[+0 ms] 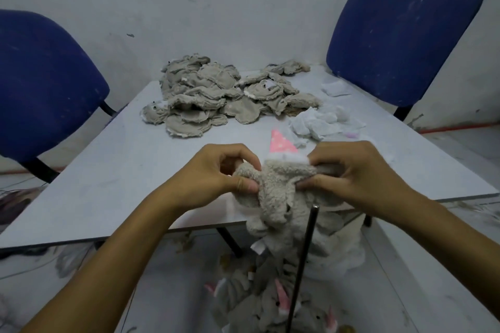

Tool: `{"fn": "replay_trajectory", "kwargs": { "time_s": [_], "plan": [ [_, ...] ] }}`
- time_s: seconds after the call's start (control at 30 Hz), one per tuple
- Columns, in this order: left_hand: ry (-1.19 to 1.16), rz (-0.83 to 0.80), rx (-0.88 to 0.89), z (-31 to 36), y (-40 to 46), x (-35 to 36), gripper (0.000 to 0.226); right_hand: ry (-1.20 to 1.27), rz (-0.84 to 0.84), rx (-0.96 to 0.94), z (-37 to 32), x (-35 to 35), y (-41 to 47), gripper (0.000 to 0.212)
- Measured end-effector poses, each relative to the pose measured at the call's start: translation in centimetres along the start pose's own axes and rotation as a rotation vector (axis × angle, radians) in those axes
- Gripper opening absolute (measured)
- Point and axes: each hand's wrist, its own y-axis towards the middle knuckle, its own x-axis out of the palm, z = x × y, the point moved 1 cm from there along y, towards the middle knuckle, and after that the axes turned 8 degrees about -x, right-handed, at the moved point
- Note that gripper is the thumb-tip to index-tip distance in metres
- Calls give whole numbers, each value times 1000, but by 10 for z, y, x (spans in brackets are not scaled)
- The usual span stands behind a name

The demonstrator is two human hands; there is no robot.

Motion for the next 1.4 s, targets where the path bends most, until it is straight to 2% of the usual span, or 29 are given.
{"fn": "replay_trajectory", "kwargs": {
  "time_s": [0.13, 0.2, 0.3, 0.37, 0.47, 0.57, 0.67, 0.7, 0.77, 0.83, 0.97, 1.03, 1.1, 1.13, 1.17, 1.23, 1.27, 1.33, 1.37, 1.4],
  "plan": [
    [10, 23, 20, -3, -4, -1, 25, -19, -112, -3, 0, 2, 1, 36],
    [8, 89, 39, -4, -4, 0, 25, 6, -65, 9, 2, 1, 1, 31],
    [-8, 70, 36, -5, -7, 2, 27, 3, -144, 25, 0, 3, 1, 36],
    [-28, 82, 47, -5, -7, 1, 26, 21, -71, 6, 2, 2, 2, 33],
    [-46, 65, 34, -9, -10, 1, 31, -31, -233, 35, 3, 6, 1, 33],
    [-35, 48, 27, -11, -11, 0, 29, 19, -81, 17, 5, 5, -2, 23],
    [-58, 2, -10, -16, -11, -3, 35, 57, -244, 97, 6, 8, -6, 20],
    [-30, -51, -45, -18, -10, -3, 40, 102, -237, 118, 6, 9, -7, 19],
    [17, -163, -99, -21, -12, 3, 52, 205, -99, 143, 6, 8, -9, 15],
    [35, -218, -105, -21, -12, 15, 50, 246, -18, 162, 5, 10, -10, 10],
    [-16, -49, -56, -18, -9, 24, 14, 240, -132, 239, 8, 20, -15, 19],
    [-127, 27, -42, -14, -8, 29, 19, 365, -174, 276, 8, 22, -17, 20],
    [-152, 78, -21, -12, -8, 35, 19, 411, -251, 294, 5, 24, -19, 35],
    [-126, 101, -3, -11, -8, 37, 15, 387, -250, 288, 4, 23, -19, 42],
    [-100, 121, 20, -9, -9, 37, 10, 336, -179, 256, 4, 23, -18, 41],
    [-81, 140, 70, -8, -9, 34, 9, 225, 12, 183, 5, 17, -14, 28],
    [-53, 152, 78, -9, -8, 32, 12, 182, 28, 178, 4, 14, -13, 24],
    [12, 210, 65, -13, -9, 31, 22, 98, -136, 161, 3, 16, -15, 29],
    [17, 234, 65, -15, -10, 32, 24, 64, -166, 123, 0, 17, -16, 35],
    [11, 247, 79, -15, -11, 33, 25, 45, -112, 79, -1, 16, -17, 32]
  ]
}}
